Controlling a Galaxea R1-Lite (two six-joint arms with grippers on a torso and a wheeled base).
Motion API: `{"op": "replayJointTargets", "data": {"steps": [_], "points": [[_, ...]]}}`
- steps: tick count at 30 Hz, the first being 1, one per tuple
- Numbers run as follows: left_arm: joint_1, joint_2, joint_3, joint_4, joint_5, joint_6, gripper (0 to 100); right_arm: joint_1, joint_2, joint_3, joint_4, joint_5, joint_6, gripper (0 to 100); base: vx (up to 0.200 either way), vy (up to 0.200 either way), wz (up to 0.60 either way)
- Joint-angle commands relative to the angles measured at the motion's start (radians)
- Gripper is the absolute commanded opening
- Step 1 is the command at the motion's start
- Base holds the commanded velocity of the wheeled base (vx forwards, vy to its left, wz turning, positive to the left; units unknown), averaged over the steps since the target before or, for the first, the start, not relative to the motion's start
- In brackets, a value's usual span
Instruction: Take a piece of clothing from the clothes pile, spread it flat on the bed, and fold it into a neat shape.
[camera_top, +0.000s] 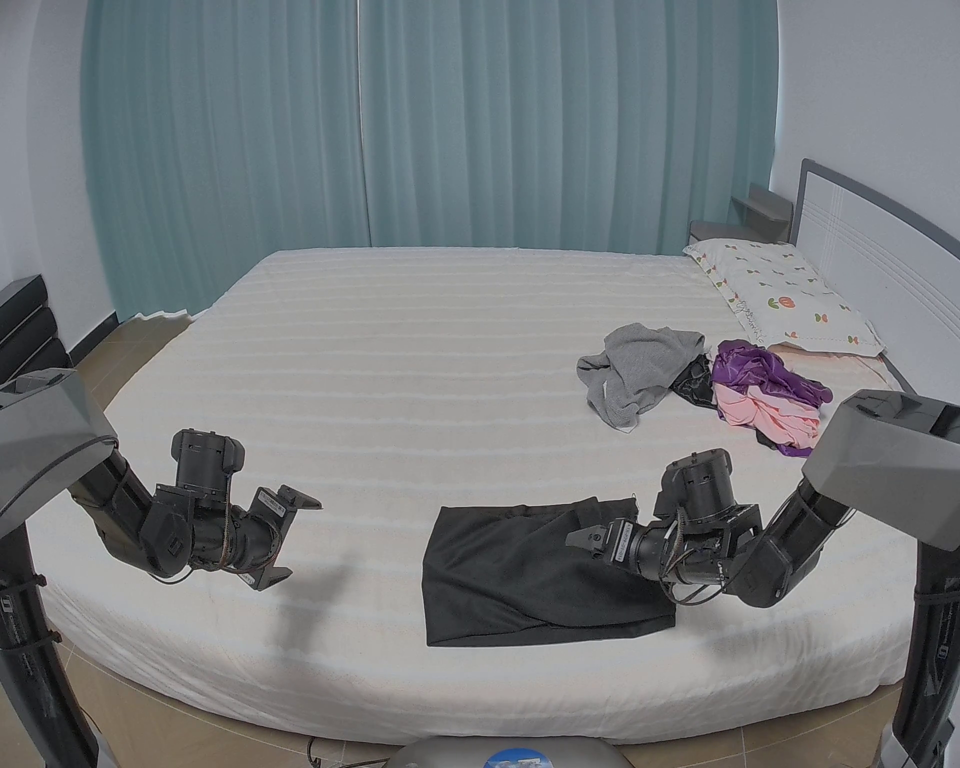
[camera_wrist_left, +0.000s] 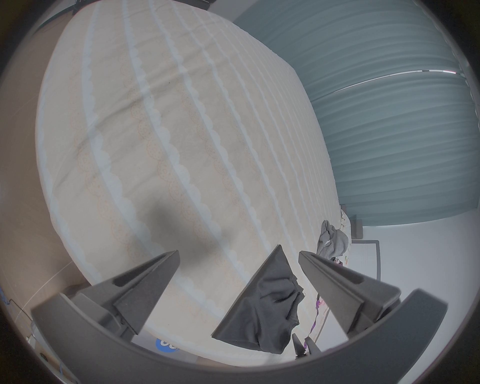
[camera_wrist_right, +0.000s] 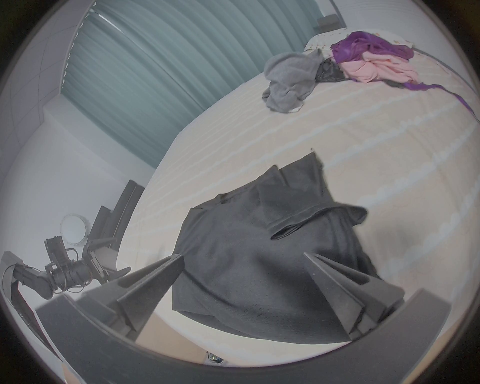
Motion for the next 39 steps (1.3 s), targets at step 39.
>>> {"op": "replayJointTargets", "data": {"steps": [39], "points": [[0.000, 0.001, 0.001, 0.001, 0.000, 0.000, 100, -0.135, 0.239, -0.420, 0.098, -0.088, -0.052, 100, 0.000, 0.000, 0.00]]}}
